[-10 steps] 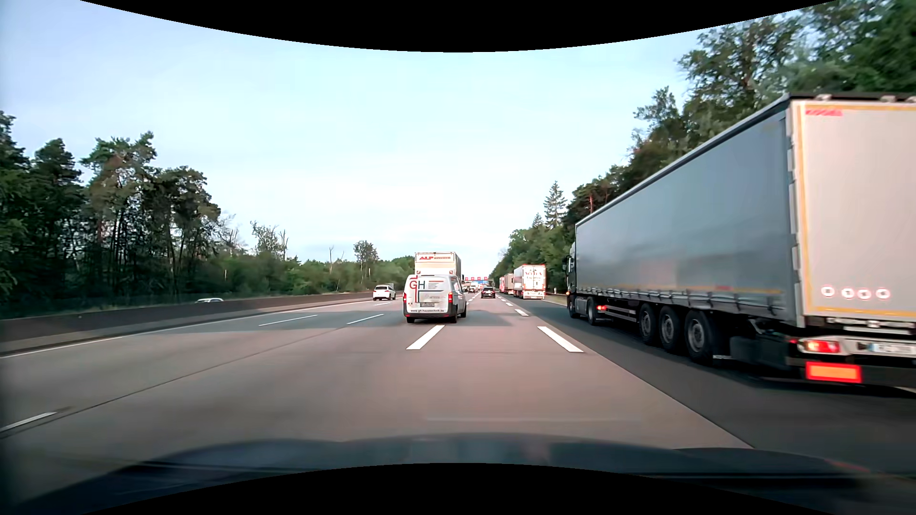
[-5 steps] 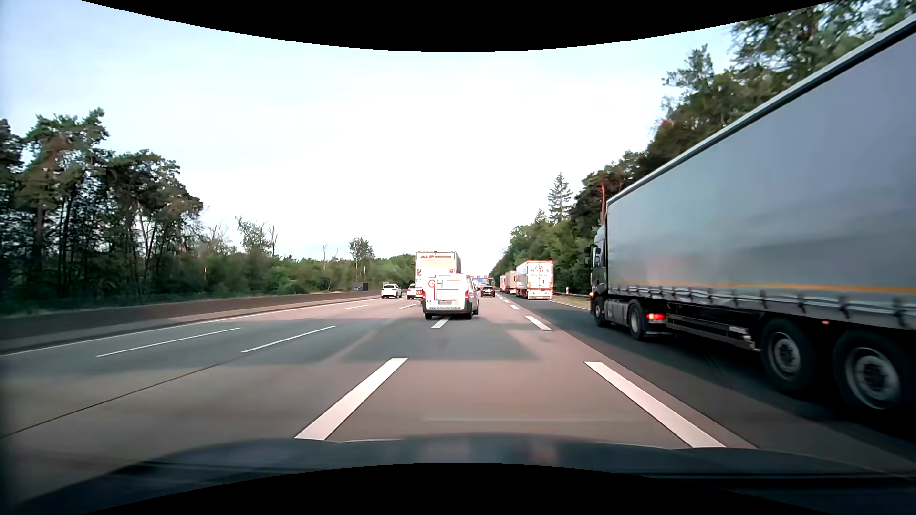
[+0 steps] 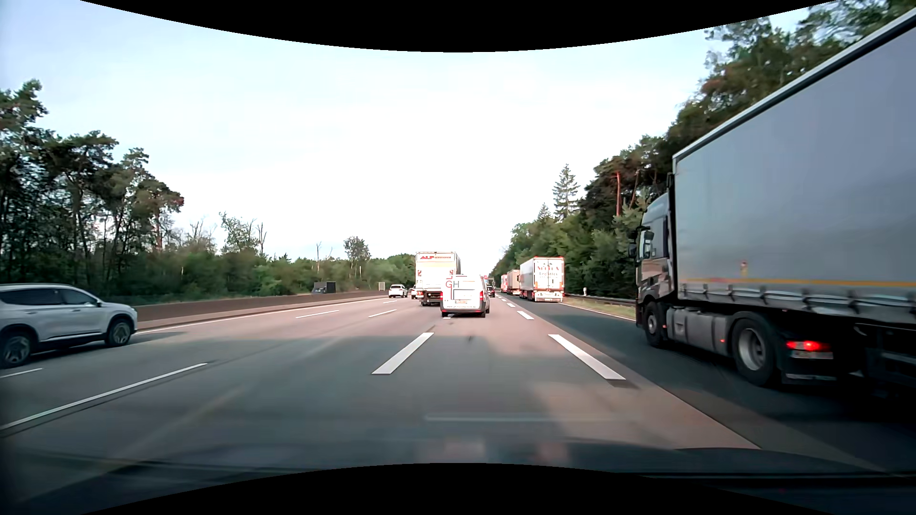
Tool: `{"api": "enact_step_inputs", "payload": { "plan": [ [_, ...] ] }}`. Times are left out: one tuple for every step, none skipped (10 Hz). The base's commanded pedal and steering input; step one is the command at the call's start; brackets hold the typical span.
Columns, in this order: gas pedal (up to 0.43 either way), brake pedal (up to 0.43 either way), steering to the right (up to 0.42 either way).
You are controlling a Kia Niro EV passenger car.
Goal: Follow the waypoints while adhering to traffic rules and regulations
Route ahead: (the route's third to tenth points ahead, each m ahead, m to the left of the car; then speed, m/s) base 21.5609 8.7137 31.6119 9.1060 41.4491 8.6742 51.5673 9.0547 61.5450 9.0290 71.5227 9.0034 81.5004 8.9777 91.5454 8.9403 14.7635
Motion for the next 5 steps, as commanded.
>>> {"api": "enact_step_inputs", "payload": {
  "plan": [
    [0.059,0.000,-0.004],
    [0.067,0.000,-0.004],
    [0.079,0.000,-0.004],
    [0.087,0.000,-0.004],
    [0.087,0.000,-0.004]
  ]
}}
